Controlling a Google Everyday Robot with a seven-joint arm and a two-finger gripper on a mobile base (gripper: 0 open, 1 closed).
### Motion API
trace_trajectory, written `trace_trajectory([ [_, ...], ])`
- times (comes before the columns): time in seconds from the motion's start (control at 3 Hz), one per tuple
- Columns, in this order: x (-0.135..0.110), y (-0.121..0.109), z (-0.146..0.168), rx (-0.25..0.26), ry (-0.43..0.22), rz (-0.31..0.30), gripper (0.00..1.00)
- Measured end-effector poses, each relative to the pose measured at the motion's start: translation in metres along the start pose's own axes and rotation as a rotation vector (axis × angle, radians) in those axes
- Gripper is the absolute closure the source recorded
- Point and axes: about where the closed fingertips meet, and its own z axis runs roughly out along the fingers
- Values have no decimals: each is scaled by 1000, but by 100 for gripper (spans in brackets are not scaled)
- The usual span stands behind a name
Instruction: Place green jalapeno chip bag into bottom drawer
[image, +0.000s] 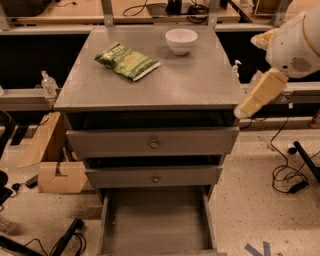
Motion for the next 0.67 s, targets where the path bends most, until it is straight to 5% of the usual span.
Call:
trace_trajectory([
  [0.33,-26,-68,31,97,-152,15,0],
  [0.67,-71,-139,74,124,-311,45,0],
])
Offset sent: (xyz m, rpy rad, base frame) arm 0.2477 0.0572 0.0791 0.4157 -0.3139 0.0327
